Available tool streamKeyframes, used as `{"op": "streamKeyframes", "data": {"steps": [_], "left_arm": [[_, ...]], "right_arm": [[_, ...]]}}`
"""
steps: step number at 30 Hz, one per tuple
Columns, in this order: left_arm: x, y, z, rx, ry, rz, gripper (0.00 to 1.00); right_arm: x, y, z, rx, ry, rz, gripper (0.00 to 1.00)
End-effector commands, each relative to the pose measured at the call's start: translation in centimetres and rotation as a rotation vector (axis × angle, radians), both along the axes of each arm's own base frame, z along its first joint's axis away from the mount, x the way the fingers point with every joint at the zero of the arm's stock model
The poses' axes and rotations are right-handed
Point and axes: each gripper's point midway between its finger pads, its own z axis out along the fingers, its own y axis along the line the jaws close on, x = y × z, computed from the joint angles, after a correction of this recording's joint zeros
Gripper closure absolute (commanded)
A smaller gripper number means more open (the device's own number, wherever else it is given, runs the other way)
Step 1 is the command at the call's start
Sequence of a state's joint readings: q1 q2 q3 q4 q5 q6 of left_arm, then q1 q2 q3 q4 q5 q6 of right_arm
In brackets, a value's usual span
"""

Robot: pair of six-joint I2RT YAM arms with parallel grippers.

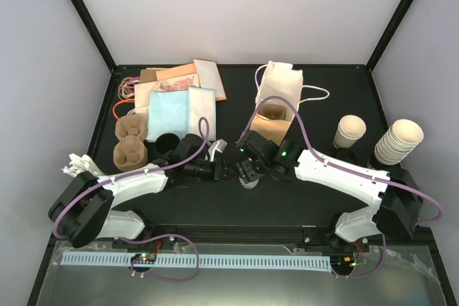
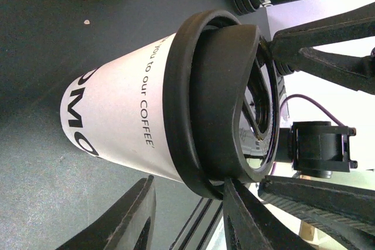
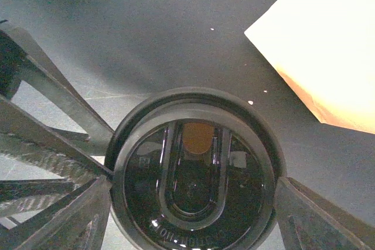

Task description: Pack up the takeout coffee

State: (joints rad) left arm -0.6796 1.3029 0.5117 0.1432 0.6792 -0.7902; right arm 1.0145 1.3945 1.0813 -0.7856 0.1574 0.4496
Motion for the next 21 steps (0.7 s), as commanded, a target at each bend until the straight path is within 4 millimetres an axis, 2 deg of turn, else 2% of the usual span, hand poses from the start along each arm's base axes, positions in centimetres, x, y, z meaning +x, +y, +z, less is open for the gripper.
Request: {"op": "streamKeyframes", "data": {"steps": [1, 5, 10, 14, 21], "left_arm": [[0.3, 0.1, -0.4, 0.003, 0.006, 0.007, 0.66], [0.2, 0.1, -0.5, 0.008, 0.007, 0.005, 0.67], [0.1, 0.2, -0.8, 0.018, 0.010, 0.004, 0.67], [0.2, 0.3, -0.9, 0.031, 0.008, 0.006, 0.67], [0.3, 0.4, -1.6, 0.059, 0.018, 0.007, 0.68]], "right_arm": [[0.0, 0.0, -0.5, -0.036, 0.003, 0.004, 0.21], [0.2, -0.4, -0.8, -0.069, -0.006, -0.016, 0.17], [0.3, -0.4, -0.3, -0.056, -0.021, -0.017, 0.15], [0.0, -0.3, -1.3, -0.073, 0.006, -0.004, 0.17], [-0.1, -0.3, -1.9, -0.089, 0.013, 0.002, 0.20]]}}
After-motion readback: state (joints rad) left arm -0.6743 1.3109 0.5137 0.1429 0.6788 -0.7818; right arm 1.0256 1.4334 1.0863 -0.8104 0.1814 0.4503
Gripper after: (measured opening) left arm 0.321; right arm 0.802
